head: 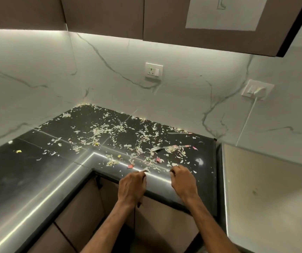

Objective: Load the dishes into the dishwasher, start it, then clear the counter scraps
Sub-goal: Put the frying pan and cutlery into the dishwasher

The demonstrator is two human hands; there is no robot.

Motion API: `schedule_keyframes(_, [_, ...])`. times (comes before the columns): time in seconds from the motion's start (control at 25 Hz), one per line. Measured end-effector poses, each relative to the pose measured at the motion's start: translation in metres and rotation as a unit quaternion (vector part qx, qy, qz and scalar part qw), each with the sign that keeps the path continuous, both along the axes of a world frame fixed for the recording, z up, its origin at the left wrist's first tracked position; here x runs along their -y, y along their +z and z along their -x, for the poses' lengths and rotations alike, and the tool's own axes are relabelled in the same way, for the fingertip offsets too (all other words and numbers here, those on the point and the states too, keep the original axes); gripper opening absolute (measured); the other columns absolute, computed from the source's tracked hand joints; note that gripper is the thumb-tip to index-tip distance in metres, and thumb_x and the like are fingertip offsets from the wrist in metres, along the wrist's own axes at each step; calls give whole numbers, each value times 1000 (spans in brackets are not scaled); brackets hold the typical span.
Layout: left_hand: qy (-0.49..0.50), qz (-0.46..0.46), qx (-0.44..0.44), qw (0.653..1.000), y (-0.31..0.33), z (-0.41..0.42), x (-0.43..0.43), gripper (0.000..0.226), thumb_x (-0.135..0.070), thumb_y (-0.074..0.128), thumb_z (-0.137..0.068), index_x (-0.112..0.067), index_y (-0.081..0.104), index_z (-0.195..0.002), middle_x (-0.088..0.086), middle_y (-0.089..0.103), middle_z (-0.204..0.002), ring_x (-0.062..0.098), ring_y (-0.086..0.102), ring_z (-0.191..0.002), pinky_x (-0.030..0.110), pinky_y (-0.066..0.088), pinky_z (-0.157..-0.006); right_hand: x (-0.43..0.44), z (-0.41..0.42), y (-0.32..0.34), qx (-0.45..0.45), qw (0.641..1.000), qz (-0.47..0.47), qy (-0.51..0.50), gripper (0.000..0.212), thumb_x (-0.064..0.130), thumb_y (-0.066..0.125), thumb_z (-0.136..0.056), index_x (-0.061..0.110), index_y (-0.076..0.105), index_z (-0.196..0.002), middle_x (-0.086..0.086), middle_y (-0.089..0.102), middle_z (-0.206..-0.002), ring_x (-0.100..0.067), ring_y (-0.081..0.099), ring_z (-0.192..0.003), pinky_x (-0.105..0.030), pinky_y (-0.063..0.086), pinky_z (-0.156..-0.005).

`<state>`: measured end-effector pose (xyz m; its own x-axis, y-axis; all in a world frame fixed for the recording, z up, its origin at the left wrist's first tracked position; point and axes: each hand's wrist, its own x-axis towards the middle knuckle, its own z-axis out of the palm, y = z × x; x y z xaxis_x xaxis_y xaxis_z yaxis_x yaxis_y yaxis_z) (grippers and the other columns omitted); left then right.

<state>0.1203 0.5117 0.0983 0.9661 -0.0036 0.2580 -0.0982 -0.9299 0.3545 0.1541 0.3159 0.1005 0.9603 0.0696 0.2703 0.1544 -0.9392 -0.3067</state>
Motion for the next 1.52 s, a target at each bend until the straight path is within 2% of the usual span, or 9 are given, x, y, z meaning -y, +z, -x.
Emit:
schedule_keyframes(0.28, [63, 28, -15, 997, -33, -112, 10, 21, -32, 48, -98, -25, 65, -89, -9, 68, -87, 10, 67, -83, 25, 49, -67, 3, -151, -35, -110, 989, 88, 49, 29, 11, 47, -99, 16, 61, -124, -3, 66, -116, -19, 61, -106, -31, 53, -90])
schedule_keyframes(0.44, [96, 53, -37, 993, -46, -162, 31, 21, -32, 49, -99, -28, 69, -107, -8, 68, -97, 10, 65, -89, 29, 56, -77, 10, -219, -43, -132, 984, 72, 97, 37, 3, 48, -96, 17, 58, -129, -5, 63, -123, -19, 56, -114, -32, 49, -99])
schedule_keyframes(0.72, [135, 50, -77, 987, -74, -190, 44, 24, -27, 51, -99, -26, 67, -116, -9, 69, -101, 11, 66, -89, 27, 55, -72, -4, -272, -73, -196, 960, 81, 182, 43, 8, 46, -101, 19, 45, -143, -3, 55, -139, -19, 50, -122, -36, 41, -107])
schedule_keyframes(0.84, [145, 62, -77, 985, -73, -207, 33, 22, -27, 48, -99, -24, 69, -108, -10, 67, -97, 9, 64, -85, 27, 55, -73, -12, -272, -88, -149, 964, 105, 196, 31, 20, 48, -103, 22, 50, -134, 0, 57, -132, -15, 49, -115, -31, 41, -100])
schedule_keyframes(1.0, [144, 84, -85, 982, -73, -228, 27, 21, -29, 49, -101, -23, 69, -103, -11, 66, -90, 2, 59, -75, 10, 39, -60, -11, -265, -103, -121, 963, 106, 216, 21, 28, 48, -102, 23, 54, -122, 3, 57, -127, -14, 49, -114, -30, 36, -98])
schedule_keyframes(1.12, [121, 104, -97, 982, -77, -235, 29, 20, -27, 52, -100, -24, 70, -108, -10, 67, -97, 4, 61, -82, 20, 52, -70, -6, -262, -99, -82, 971, 79, 208, 12, 27, 48, -102, 24, 55, -112, 5, 60, -118, -10, 51, -103, -26, 35, -89])
schedule_keyframes(1.36, [-27, 190, -94, 977, -72, -232, 50, 35, -26, 59, -95, -27, 56, -131, -10, 56, -126, 8, 59, -109, 31, 54, -88, 0, -237, -58, 28, 992, -98, 71, 14, 22, 71, -89, 21, 62, -100, 10, 61, -91, -5, 53, -80, -21, 44, -76])
schedule_keyframes(1.44, [-78, 200, -75, 974, -67, -222, 58, 42, -25, 61, -94, -27, 52, -134, -10, 52, -131, 7, 54, -115, 25, 50, -89, -1, -219, -42, 25, 966, -258, -4, 14, 21, 73, -87, 26, 62, -95, 14, 64, -88, 0, 59, -79, -13, 46, -72])
schedule_keyframes(1.52, [-120, 209, -44, 970, -63, -209, 60, 45, -24, 64, -91, -27, 51, -135, -11, 50, -131, 5, 50, -117, 21, 47, -90, -2, -199, -32, 9, 898, -433, -82, 12, 21, 75, -86, 27, 66, -93, 10, 71, -84, -1, 67, -80, -10, 50, -71])
